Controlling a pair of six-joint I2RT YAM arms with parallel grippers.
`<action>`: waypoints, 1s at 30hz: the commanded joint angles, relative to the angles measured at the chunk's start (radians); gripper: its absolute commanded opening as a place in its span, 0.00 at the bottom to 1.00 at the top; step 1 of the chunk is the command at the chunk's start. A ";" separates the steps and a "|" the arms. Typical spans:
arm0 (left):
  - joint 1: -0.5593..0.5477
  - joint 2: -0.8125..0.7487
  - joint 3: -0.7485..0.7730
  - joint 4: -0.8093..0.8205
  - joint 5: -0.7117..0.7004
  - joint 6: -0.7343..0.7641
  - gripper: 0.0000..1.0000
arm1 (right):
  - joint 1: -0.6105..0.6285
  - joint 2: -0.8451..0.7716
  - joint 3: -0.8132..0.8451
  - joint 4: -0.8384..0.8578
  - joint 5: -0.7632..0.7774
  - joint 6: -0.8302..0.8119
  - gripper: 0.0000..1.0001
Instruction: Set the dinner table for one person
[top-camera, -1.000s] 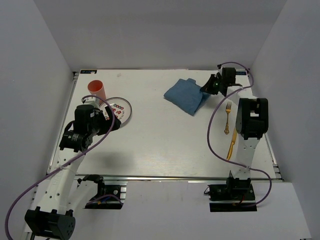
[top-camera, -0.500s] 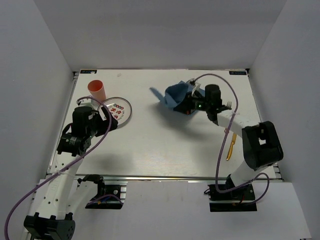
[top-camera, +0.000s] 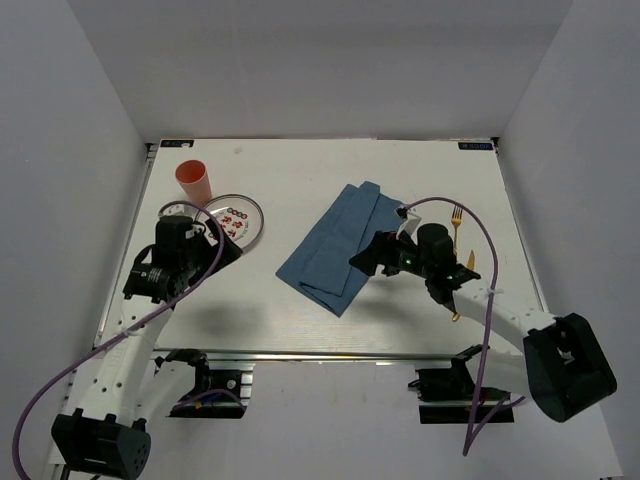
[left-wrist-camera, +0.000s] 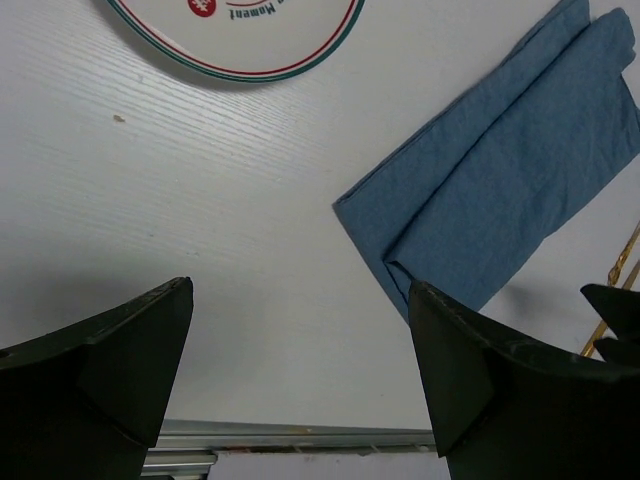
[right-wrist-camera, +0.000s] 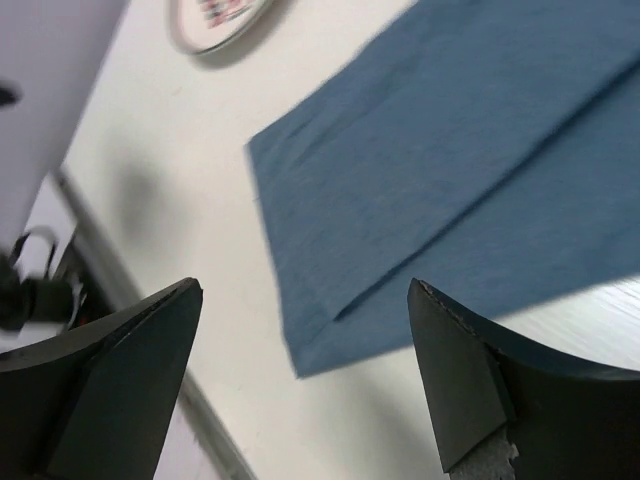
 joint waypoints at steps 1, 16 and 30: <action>-0.003 0.018 0.003 0.050 0.071 -0.016 0.98 | 0.001 0.068 0.087 -0.134 0.242 0.087 0.89; -0.022 0.224 -0.071 0.240 0.289 0.016 0.98 | -0.111 0.763 0.731 -0.594 0.441 -0.065 0.89; -0.049 0.267 -0.158 0.329 0.327 0.054 0.98 | -0.120 0.657 0.953 -0.643 0.309 -0.214 0.89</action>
